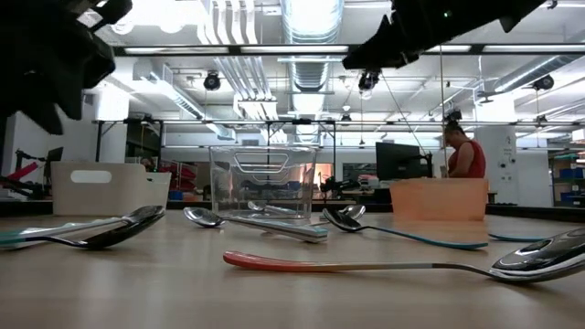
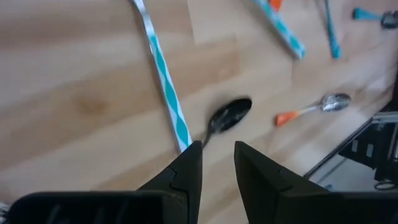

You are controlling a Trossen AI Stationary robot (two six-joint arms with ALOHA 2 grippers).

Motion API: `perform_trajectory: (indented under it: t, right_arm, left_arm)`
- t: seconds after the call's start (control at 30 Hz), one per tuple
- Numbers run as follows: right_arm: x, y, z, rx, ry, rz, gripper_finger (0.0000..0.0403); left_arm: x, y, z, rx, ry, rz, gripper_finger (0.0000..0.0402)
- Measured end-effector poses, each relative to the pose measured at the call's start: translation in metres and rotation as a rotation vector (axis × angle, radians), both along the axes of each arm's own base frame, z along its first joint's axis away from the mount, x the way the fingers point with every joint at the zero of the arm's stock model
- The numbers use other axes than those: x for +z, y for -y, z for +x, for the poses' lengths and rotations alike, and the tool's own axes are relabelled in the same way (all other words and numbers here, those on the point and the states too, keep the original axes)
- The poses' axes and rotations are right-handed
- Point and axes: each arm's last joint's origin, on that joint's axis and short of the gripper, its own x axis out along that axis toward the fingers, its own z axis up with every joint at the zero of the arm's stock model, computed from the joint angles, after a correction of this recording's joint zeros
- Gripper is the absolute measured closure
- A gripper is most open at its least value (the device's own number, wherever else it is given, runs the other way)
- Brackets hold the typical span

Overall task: Sort silverware by color (type)
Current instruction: Put the blue patterned spoon into the transparent bin

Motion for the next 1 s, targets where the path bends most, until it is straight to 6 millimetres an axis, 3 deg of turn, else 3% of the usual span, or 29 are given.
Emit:
perform_trajectory:
  t: [0.3, 0.47, 0.73, 1.0]
  right_arm:
    - [0.013, 0.003, 0.003, 0.011, 0.108, -0.099, 0.0275]
    - [0.015, 0.006, 0.003, 0.001, 0.116, -0.118, 0.0275]
    - [0.014, 0.014, 0.003, -0.032, 0.116, -0.104, 0.0275]
    - [0.013, 0.014, 0.003, -0.034, 0.119, -0.083, 0.0275]
  left_arm:
    - [0.002, 0.038, 0.035, -0.027, -0.046, 0.045, 0.0326]
    - [0.007, 0.047, 0.048, -0.05, -0.195, 0.163, 0.0326]
    - [0.018, 0.052, 0.055, -0.034, -0.397, 0.295, 0.0326]
    - [0.017, 0.042, 0.056, 0.031, -0.412, 0.371, 0.0326]
